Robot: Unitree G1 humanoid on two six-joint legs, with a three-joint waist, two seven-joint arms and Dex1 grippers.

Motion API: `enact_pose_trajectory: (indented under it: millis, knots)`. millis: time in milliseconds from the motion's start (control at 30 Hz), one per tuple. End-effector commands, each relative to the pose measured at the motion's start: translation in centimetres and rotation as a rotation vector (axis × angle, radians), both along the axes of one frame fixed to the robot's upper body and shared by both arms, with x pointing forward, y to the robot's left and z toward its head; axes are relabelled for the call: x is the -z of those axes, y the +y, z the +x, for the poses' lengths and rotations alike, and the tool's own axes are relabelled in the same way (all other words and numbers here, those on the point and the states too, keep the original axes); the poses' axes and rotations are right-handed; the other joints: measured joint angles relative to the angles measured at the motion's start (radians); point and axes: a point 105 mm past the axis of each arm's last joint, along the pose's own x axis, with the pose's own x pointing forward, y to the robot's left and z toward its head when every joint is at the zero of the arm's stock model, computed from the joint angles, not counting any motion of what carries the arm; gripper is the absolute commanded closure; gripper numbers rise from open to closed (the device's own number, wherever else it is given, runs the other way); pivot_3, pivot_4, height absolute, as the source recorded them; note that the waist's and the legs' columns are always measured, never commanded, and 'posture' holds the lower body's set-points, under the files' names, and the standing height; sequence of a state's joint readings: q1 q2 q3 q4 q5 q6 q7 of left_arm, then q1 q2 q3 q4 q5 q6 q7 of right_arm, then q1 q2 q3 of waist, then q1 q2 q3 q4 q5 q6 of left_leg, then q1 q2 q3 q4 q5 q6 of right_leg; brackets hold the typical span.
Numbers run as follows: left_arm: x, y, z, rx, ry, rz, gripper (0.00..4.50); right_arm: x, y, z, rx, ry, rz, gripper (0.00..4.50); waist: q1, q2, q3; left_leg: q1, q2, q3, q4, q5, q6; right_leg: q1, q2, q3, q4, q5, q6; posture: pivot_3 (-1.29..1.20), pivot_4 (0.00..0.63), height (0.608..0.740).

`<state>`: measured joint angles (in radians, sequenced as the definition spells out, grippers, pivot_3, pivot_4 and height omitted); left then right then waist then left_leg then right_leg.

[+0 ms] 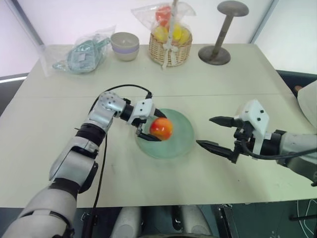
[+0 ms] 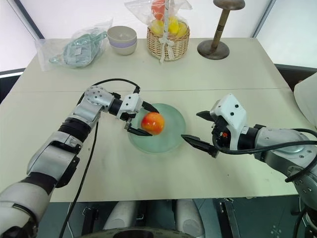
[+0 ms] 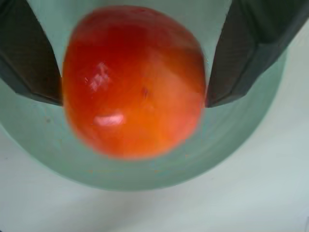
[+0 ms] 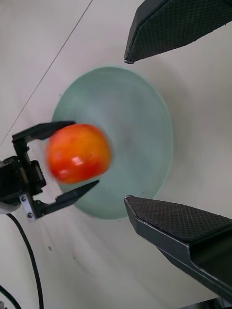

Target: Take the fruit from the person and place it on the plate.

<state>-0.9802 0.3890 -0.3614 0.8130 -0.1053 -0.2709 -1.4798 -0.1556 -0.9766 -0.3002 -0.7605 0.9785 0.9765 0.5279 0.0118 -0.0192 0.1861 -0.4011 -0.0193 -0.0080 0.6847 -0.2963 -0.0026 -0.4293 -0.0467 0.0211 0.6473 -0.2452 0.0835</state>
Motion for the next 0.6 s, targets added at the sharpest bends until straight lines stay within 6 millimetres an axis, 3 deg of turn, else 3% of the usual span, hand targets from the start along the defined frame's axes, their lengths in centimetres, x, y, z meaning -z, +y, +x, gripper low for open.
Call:
enact_pose_trajectory:
  millis: [33, 200, 367, 500, 600]
  knots:
    - [-0.7, 0.1, 0.5, -0.020, -0.036, -0.031, 0.06, -1.0, 0.1, -0.3, -0.007, -0.049, 0.008, 0.00, 0.000, 0.000, 0.000, 0.000, 0.000, 0.000, 0.000, 0.000, 0.000, 0.000, 0.000, 0.000, 0.000, 0.000, 0.000, 0.00, 0.150, 0.740]
    - [-2.2, 0.1, 0.9, -0.053, -0.017, -0.099, 0.06, -1.0, 0.1, -0.4, -0.004, -0.049, 0.012, 0.00, 0.000, 0.000, 0.000, 0.000, 0.000, 0.000, 0.000, 0.000, 0.000, 0.000, 0.000, 0.000, 0.000, 0.000, 0.000, 0.00, 0.150, 0.740]
    - [-10.0, -0.1, 1.8, -0.124, 0.017, -0.364, 0.06, -1.0, 0.0, -0.4, 0.001, -0.047, 0.010, 0.00, 0.000, -0.001, 0.000, -0.001, 0.000, -0.001, 0.001, 0.000, 0.000, 0.000, 0.000, -0.002, 0.000, 0.000, 0.000, 0.00, 0.150, 0.740]
    - [-13.8, 1.8, 1.7, -0.192, 0.040, -0.473, 0.06, -0.9, -0.1, -0.5, 0.006, -0.047, 0.012, 0.00, -0.004, 0.000, 0.000, -0.002, 0.000, -0.002, 0.001, 0.000, 0.000, 0.000, 0.000, -0.002, 0.000, 0.000, 0.000, 0.00, 0.150, 0.740]
    - [-14.9, 4.1, 1.3, -0.265, 0.027, -0.467, 0.06, -0.8, -0.2, -0.5, 0.010, -0.047, 0.012, 0.00, -0.018, 0.000, 0.000, -0.001, 0.000, -0.001, 0.001, 0.000, 0.000, 0.000, 0.001, -0.002, 0.001, 0.000, 0.000, 0.00, 0.150, 0.740]
